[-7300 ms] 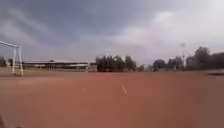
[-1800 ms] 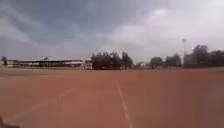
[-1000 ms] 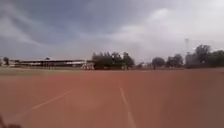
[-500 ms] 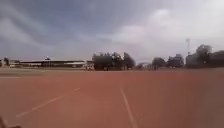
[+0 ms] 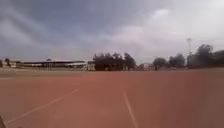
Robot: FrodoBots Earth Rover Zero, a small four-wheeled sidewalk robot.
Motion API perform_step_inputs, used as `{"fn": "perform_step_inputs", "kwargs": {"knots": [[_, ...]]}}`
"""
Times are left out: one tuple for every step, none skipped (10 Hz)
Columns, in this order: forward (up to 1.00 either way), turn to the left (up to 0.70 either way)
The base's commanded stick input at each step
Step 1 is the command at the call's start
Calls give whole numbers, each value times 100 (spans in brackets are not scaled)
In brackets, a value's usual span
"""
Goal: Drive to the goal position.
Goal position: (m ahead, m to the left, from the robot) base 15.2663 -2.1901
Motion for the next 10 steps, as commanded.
{"fn": "perform_step_inputs", "kwargs": {"knots": [[70,0],[70,0],[70,-15],[70,-35],[70,-35],[70,-35],[70,-35],[70,-35],[70,-35],[70,-35]]}}
